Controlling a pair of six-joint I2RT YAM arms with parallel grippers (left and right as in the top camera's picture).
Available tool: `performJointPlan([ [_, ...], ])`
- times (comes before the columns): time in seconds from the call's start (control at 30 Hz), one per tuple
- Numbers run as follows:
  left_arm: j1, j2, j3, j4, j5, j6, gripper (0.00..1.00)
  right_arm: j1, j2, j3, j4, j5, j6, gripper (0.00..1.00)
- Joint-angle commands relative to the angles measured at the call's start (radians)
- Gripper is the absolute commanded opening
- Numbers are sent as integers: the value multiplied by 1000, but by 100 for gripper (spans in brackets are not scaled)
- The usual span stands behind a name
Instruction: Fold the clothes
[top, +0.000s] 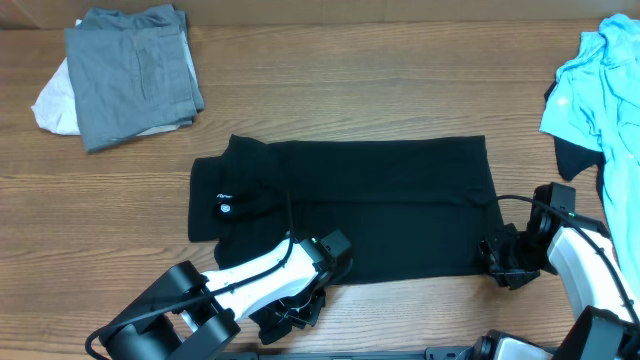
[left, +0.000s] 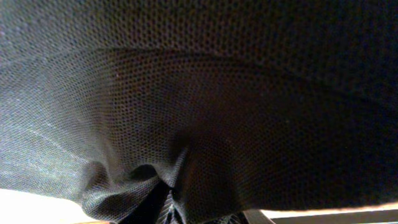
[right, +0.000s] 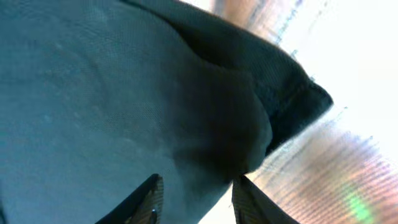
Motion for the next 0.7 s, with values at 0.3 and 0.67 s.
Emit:
performJointPlan([
  [0.3,5,9,7,23,-6,6,28,-2,-6,-30,-11,86,119,52],
  [0.67,5,9,7,23,2,6,8,-2,-6,-83,60,92,138,32],
])
